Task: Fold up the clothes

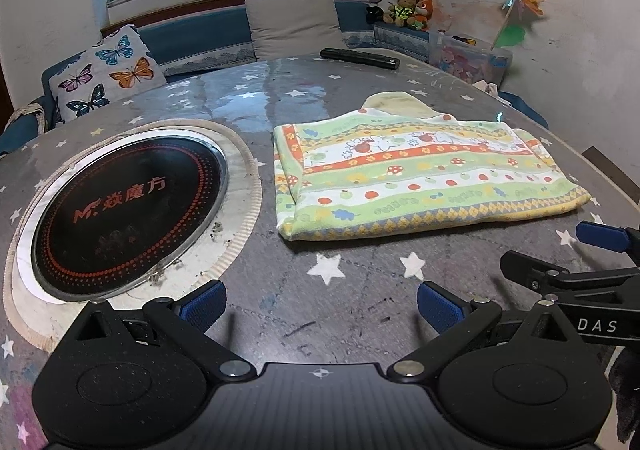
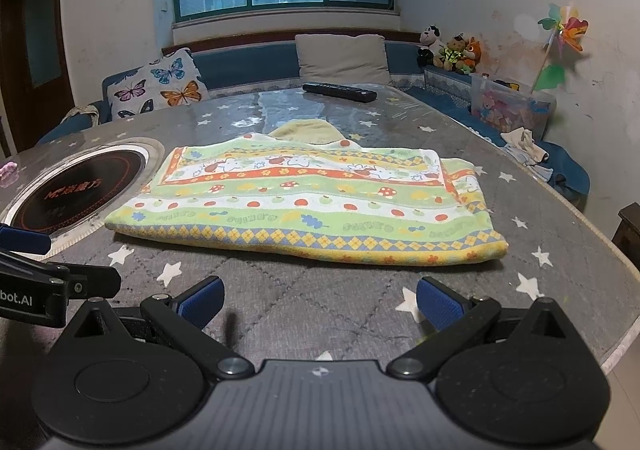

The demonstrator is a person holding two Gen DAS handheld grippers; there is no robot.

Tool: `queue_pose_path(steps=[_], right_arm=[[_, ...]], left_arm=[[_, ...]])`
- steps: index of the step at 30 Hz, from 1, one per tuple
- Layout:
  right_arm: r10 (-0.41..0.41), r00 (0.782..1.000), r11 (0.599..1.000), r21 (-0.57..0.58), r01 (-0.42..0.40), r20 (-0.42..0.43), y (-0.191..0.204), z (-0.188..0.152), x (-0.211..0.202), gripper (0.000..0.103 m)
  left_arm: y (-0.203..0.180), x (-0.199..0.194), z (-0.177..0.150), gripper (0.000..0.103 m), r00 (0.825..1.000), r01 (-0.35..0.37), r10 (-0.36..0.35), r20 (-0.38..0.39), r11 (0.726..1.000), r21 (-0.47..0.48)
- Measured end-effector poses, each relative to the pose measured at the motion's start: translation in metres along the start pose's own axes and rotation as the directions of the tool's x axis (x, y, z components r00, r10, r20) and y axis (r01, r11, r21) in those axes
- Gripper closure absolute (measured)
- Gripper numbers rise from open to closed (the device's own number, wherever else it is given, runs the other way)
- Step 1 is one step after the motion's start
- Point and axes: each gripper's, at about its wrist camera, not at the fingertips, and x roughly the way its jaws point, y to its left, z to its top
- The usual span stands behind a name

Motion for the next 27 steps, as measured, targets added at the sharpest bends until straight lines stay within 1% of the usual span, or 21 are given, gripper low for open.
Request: queue_pose_path(steps=[27], right_arm=[[0.002, 1.000, 1.000, -0.004, -0.002, 0.025, 0.009, -0.007, -0.022, 0.000]], left_arm=[[-0.008, -0.024, -0.012, 0.000, 0.999, 0.009, -0.010, 0.047, 1.000, 0.018]])
